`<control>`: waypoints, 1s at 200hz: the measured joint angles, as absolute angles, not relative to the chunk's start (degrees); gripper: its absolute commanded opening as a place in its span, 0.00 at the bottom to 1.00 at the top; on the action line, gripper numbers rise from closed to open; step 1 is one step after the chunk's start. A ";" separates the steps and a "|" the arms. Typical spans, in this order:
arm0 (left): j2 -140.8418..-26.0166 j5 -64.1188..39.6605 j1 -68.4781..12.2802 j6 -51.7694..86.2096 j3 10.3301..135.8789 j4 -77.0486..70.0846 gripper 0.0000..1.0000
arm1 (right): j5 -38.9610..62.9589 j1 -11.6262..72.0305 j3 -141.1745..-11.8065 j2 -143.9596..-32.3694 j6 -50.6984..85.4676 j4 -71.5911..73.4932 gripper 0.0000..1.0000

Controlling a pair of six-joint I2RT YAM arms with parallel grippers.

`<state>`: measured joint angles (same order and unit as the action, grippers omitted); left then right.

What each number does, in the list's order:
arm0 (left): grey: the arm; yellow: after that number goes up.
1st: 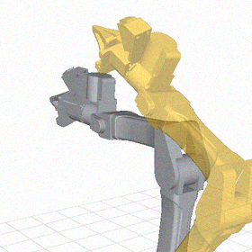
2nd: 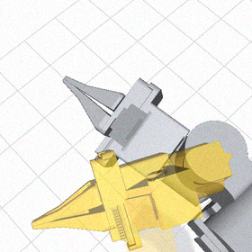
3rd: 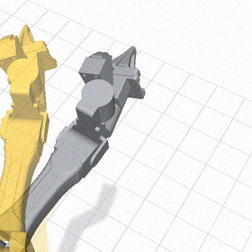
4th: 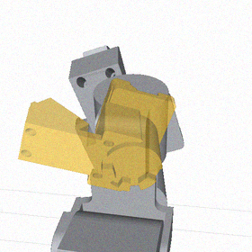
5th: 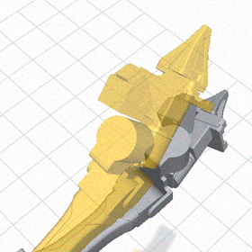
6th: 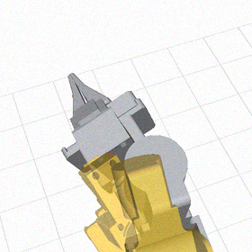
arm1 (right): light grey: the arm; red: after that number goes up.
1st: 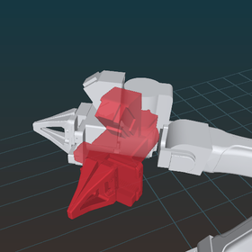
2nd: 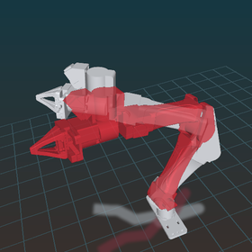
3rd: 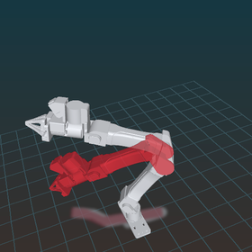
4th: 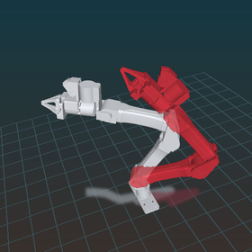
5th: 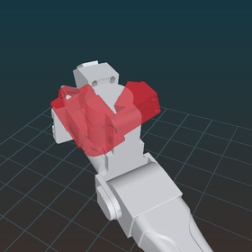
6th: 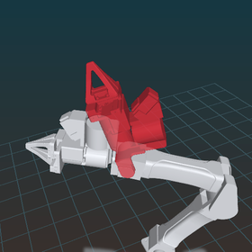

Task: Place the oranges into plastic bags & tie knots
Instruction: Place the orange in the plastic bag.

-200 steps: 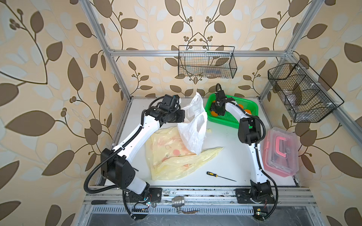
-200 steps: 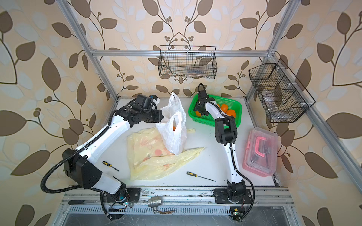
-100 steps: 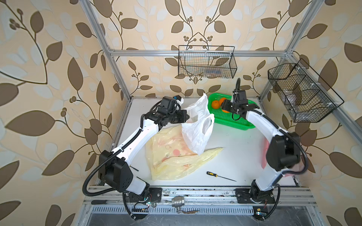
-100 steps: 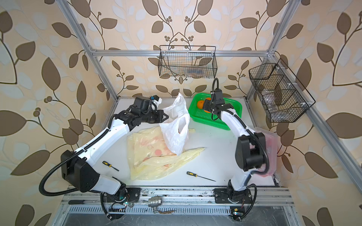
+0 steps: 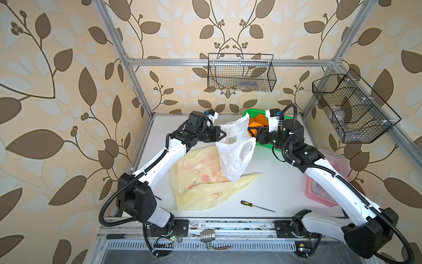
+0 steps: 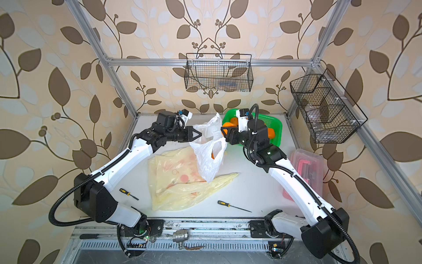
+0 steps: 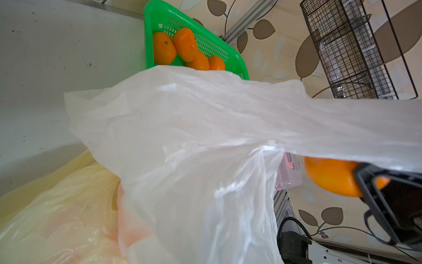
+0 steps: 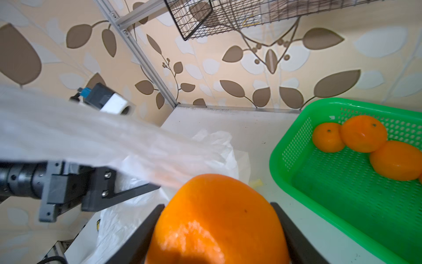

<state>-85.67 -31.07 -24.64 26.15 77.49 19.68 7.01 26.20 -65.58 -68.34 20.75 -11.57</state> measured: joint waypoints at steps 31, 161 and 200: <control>-85.69 -31.07 -24.64 26.17 77.49 19.66 0.00 | 7.55 30.20 -65.95 -69.87 20.47 -13.02 0.55; -85.67 -25.08 -21.71 28.40 75.59 21.26 0.00 | 1.67 34.35 -68.66 -67.16 18.85 -12.36 0.98; -85.89 -25.30 -21.71 28.47 75.59 21.26 0.00 | 4.62 31.42 -74.41 -68.29 16.51 -14.48 0.95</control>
<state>-85.89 -25.30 -21.71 28.47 75.59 21.26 4.62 31.42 -74.41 -68.29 16.51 -14.48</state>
